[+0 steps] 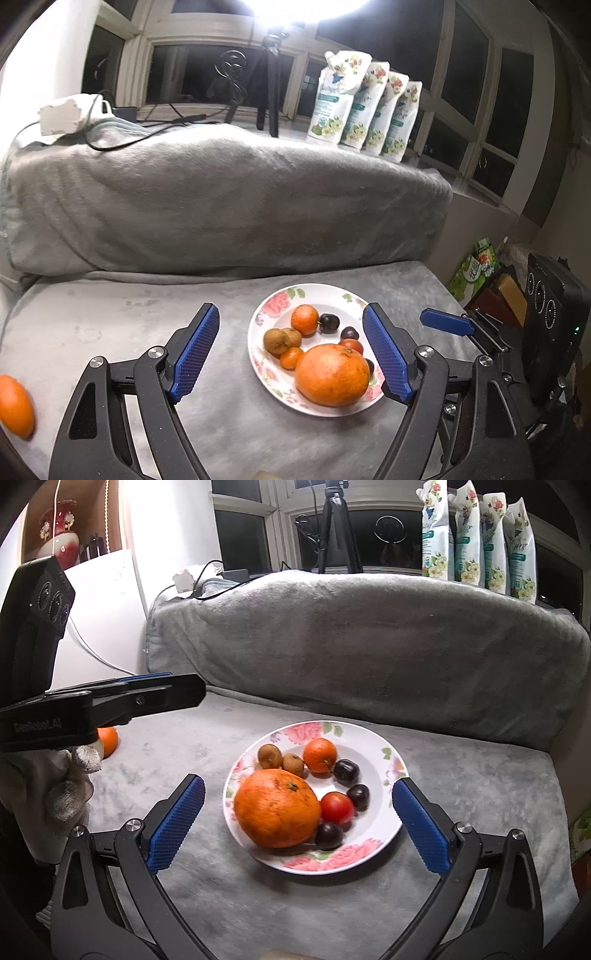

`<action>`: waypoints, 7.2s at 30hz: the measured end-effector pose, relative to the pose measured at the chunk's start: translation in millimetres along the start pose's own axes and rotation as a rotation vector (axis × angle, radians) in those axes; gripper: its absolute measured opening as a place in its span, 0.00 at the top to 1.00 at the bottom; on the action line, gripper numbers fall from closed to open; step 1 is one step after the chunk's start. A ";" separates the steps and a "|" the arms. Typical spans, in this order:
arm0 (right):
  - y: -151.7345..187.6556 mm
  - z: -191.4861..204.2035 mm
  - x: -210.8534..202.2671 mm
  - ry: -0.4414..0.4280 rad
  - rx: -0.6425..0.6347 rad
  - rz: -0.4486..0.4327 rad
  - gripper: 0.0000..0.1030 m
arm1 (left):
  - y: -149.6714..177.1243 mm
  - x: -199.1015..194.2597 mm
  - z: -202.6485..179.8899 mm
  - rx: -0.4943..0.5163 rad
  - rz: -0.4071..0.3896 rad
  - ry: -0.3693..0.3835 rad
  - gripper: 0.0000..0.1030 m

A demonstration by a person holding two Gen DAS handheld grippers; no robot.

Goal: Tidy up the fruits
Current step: 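Move both tools away from the plate toward the loose large orange, then close the left tool around the large orange, then lift and carry the large orange with the left tool onto the plate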

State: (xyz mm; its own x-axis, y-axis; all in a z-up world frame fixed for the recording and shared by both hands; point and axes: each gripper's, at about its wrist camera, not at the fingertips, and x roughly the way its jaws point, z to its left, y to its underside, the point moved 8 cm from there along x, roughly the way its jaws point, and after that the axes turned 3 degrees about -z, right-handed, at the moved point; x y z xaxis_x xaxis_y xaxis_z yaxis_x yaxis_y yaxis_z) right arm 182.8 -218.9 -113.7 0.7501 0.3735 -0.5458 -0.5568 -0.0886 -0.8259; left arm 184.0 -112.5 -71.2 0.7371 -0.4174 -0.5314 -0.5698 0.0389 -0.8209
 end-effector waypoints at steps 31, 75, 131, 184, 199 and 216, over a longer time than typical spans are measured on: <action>-26.9 102.5 63.8 -0.213 -0.021 0.102 0.00 | 25.9 -91.7 125.3 -0.152 -0.117 -0.218 0.22; -15.7 347.2 199.1 -0.655 -0.090 0.427 0.02 | 148.7 -120.6 278.9 -0.485 0.016 -0.381 0.24; -22.8 306.5 153.2 -0.708 0.024 0.377 0.30 | 100.3 -113.4 204.9 -0.316 -0.006 -0.319 0.48; -15.9 22.7 9.3 -0.358 0.243 0.131 0.30 | 54.0 22.5 -50.1 0.032 0.085 0.036 0.48; -6.3 -30.8 -0.2 -0.304 0.306 0.113 0.30 | 55.4 58.3 -89.2 0.083 0.130 0.070 0.50; 3.7 -67.7 15.7 -0.280 0.373 0.133 0.31 | 67.4 88.3 -99.3 0.099 0.199 0.082 0.58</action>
State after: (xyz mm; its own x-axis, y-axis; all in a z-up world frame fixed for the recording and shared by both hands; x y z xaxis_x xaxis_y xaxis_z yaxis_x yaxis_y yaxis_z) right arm 216.7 -275.9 -134.9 0.5677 0.6200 -0.5416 -0.7695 0.1658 -0.6167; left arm 174.6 -236.9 -152.7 0.5796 -0.4652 -0.6691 -0.6595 0.2146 -0.7204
